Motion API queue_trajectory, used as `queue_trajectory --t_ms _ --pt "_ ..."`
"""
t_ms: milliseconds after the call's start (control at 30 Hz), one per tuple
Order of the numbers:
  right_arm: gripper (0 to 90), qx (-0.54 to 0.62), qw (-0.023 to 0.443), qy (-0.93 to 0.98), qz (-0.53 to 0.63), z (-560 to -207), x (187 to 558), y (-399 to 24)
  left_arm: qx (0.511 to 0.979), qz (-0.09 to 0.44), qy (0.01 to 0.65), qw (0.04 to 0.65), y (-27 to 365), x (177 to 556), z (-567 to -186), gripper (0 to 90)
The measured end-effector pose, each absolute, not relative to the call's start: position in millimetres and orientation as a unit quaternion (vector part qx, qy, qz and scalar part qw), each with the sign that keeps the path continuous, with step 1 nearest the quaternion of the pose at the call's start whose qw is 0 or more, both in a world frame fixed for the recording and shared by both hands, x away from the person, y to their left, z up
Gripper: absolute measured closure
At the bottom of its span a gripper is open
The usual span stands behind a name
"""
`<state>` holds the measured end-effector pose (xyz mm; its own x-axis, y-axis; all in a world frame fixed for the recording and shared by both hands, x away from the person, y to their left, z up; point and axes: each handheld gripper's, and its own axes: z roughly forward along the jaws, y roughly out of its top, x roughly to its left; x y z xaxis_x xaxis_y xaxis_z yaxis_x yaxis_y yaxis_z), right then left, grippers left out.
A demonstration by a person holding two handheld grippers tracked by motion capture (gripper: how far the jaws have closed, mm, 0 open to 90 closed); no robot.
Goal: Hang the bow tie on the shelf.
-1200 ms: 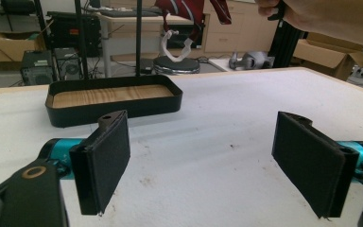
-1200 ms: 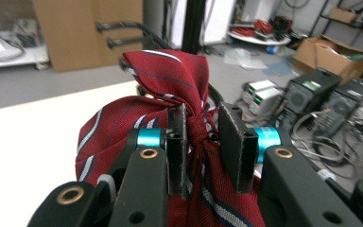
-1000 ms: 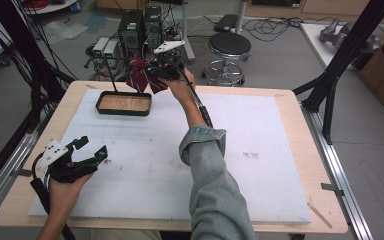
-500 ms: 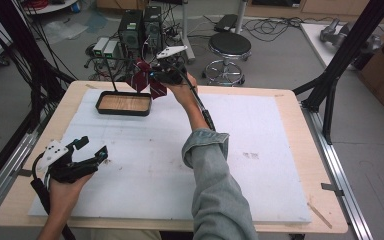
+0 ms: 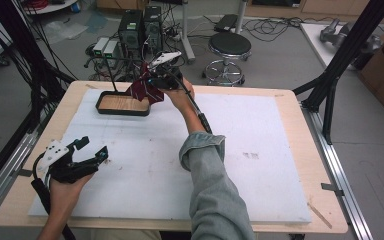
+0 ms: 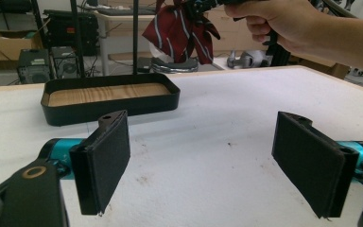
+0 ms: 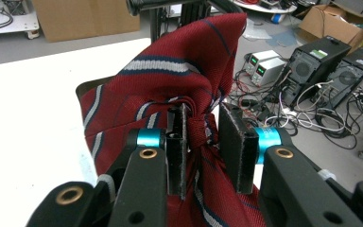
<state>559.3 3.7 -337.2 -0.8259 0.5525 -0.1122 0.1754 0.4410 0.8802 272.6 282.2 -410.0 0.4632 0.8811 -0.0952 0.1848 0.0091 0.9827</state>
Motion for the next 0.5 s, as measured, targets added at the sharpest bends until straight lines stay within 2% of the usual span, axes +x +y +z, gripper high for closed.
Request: queue_trajectory --t_ms 267,500 --pt "71.3 0.231 0.201 0.820 0.484 -340.8 559.1 8.6 0.637 0.302 0.419 0.572 281.8 272.9 -410.8 20.2" --pt "66.9 0.233 0.205 0.821 0.480 -341.5 558.5 9.5 0.637 0.300 0.419 0.573 282.1 273.1 -411.2 20.2"
